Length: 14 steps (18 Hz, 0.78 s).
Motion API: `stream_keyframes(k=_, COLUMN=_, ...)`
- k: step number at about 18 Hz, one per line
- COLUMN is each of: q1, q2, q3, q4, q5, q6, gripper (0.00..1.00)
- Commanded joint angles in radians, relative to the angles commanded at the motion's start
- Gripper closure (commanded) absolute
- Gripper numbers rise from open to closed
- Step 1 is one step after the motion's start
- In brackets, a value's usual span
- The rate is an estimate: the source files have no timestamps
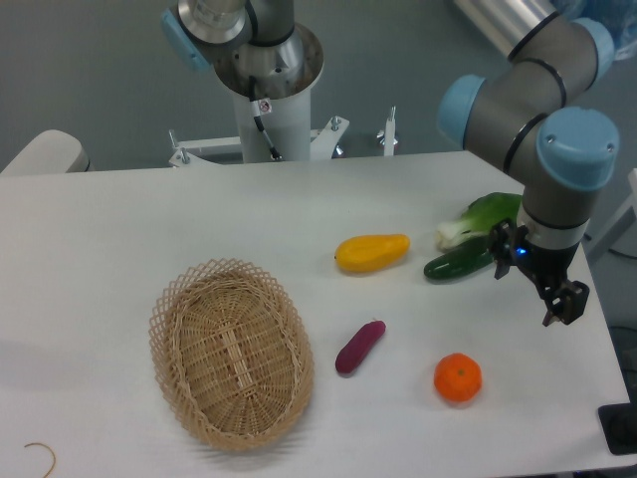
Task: Pick up the cucumber from the table
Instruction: 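Move the open gripper over the green cucumber and lower toward it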
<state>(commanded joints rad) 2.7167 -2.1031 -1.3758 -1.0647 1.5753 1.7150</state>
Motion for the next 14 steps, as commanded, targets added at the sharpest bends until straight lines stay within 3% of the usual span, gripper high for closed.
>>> stream_keyframes(k=6, q1=-0.006, q2=-0.04, q3=-0.023, q4=0.057, q5=0.08, q6=0.02, gripper=0.0)
stream_keyframes(k=10, q1=-0.006, q2=-0.043, q3=-0.1, q4=0.107, q5=0.187, q6=0.026, gripper=0.0)
stream_keyframes(k=14, q1=0.003, q2=-0.032, q3=-0.158, q4=0.14, q5=0.193, q6=0.009, gripper=0.0)
